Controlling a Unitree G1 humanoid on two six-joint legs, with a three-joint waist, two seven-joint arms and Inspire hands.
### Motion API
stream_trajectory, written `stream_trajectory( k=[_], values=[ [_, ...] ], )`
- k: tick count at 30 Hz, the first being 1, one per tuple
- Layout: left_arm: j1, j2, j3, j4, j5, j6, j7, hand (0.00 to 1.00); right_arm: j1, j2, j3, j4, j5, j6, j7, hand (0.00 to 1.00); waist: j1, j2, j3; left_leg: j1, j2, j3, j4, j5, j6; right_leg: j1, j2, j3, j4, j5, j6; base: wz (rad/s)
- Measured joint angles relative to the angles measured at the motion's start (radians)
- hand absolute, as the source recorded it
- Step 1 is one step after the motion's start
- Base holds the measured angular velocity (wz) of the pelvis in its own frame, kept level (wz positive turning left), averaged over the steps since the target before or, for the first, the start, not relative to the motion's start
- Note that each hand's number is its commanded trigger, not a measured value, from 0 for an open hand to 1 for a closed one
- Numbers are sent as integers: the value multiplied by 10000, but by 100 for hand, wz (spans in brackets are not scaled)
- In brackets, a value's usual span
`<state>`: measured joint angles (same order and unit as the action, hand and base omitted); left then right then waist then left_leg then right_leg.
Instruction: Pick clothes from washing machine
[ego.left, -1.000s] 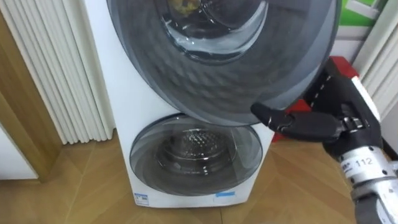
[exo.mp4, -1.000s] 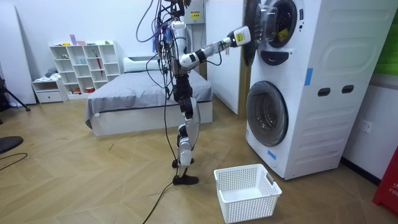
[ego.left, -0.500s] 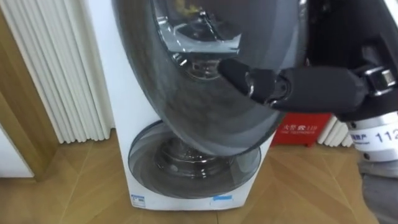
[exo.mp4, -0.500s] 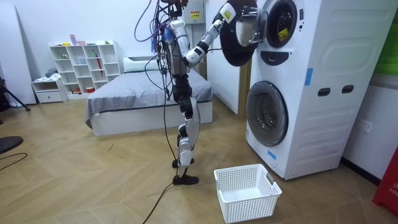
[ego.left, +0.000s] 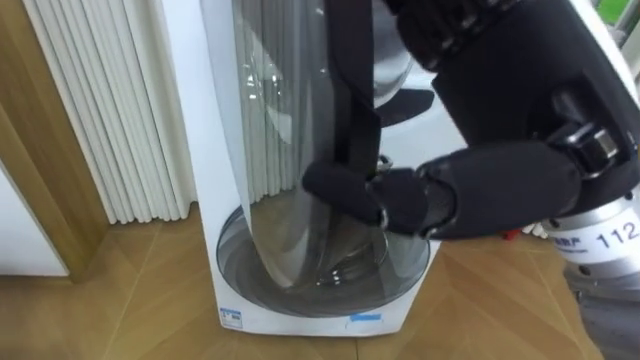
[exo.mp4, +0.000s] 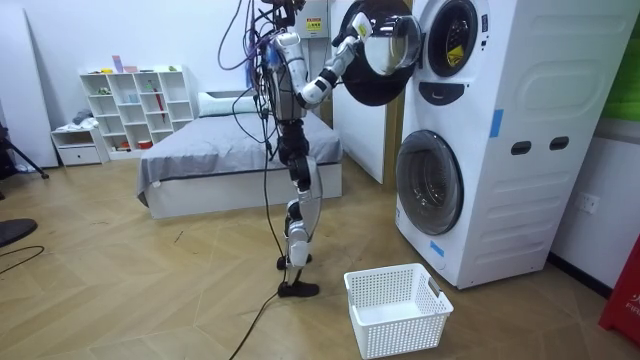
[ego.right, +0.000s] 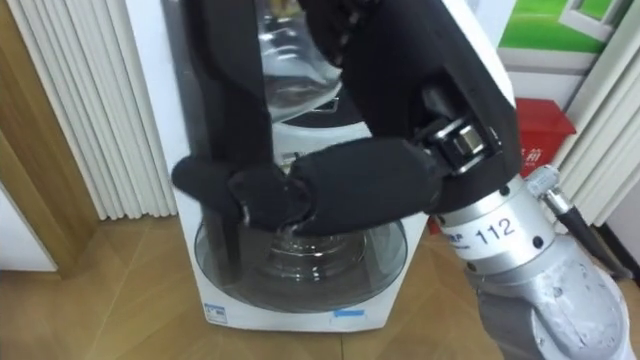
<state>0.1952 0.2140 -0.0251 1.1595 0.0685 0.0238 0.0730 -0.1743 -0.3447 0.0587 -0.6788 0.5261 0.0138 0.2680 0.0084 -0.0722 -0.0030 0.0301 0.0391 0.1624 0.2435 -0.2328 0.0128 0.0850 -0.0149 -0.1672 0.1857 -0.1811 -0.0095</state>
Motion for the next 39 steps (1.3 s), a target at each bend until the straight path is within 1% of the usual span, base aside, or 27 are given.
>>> stream_trajectory(
  k=[5,8,11,14,15,16,18,19,22,24,27,28,29,32,33,34,36,39],
  values=[
    [-164,3,-264,0,11,-9,-31,0,13,98,126,137,-5,-77,422,0,23,25,13,77,-7,0,-54,1,-2,12,6,13,-1,0,0,-4],
    [-194,4,-276,1,11,-9,-30,0,12,305,185,302,-1,-120,701,0,24,25,13,89,-7,0,-64,1,-2,14,6,15,1,0,0,-1],
    [-207,7,-278,0,12,-9,-29,0,13,343,206,333,4,-123,853,0,102,13,6,79,-8,-7,-105,1,-2,11,9,26,5,0,0,0],
    [-208,28,-274,1,14,-8,-34,0,16,391,287,332,12,-122,944,0,218,-29,-21,80,-13,-17,-149,5,-8,13,12,3,4,0,0,0],
    [-206,44,-272,1,14,-8,-44,0,16,427,304,332,12,-122,986,0,251,-73,-50,78,-32,-23,-150,7,-12,14,14,-6,4,0,0,0],
    [-205,54,-271,1,13,-8,-49,0,16,435,315,332,12,-122,1025,0,266,-75,-52,78,-43,-30,-151,9,-14,17,15,-10,3,0,0,5],
    [-198,85,-268,1,13,-7,-65,0,18,450,382,332,12,-118,1164,0,280,-128,-88,77,-44,-41,-148,10,-15,32,15,-32,2,0,0,5],
    [-199,96,-267,0,13,-7,-66,0,19,449,403,332,12,-112,1256,0,286,-151,-88,79,-47,-50,-144,10,-15,42,13,-36,2,0,0,3],
    [-200,130,-279,1,3,-7,-132,0,19,469,632,332,31,-117,1305,0,329,-174,-78,104,-62,-90,-128,11,-13,67,3,-30,-3,0,0,0],
    [-207,189,-372,-8,0,1,-168,0,17,469,1001,367,8,-124,1274,0,360,-174,-67,147,-72,-151,-152,11,-11,142,-1,-82,-10,0,0,7],
    [-359,228,-468,-8,3,118,-169,0,8,481,1359,539,16,-193,1237,0,548,-180,-52,147,-69,-166,-151,11,-11,152,0,-119,-14,0,0,3],
    [-464,254,-619,-6,0,161,-169,0,-9,485,1640,693,47,-188,1239,0,680,-179,-48,144,-71,-203,-144,12,-13,165,1,-142,-12,0,0,3],
    [-498,262,-672,-7,-6,167,-169,0,-9,484,1750,761,76,-172,1245,0,739,-183,-45,145,-70,-206,-139,13,-14,170,4,-150,-13,0,0,6],
    [-594,274,-878,-8,-17,169,-165,0,-9,517,2318,954,131,75,1245,0,903,-206,35,139,-75,-243,-123,18,-22,189,6,-155,-11,0,0,3],
    [-622,282,-973,-8,-17,183,-167,0,-6,531,2521,1035,139,165,1284,0,1020,-212,85,134,-76,-239,-121,18,-22,178,8,-155,-11,0,0,0],
    [-647,277,-996,-11,-23,194,-167,0,-7,541,2707,1124,147,269,1283,0,1093,-215,100,101,-81,-256,-111,18,-22,157,4,-166,-11,0,0,0],
    [-682,278,-1000,-23,-181,195,-167,0,-8,628,2875,1149,147,439,1297,0,1113,-216,100,-30,-100,-311,-62,19,-19,100,-14,-281,-14,0,0,14],
    [-685,277,-1002,-23,-235,198,-167,0,-8,637,3135,1280,150,450,1303,0,1269,-201,110,-60,-108,-355,-43,20,-18,95,-15,-310,-26,0,0,9]
  ],
)
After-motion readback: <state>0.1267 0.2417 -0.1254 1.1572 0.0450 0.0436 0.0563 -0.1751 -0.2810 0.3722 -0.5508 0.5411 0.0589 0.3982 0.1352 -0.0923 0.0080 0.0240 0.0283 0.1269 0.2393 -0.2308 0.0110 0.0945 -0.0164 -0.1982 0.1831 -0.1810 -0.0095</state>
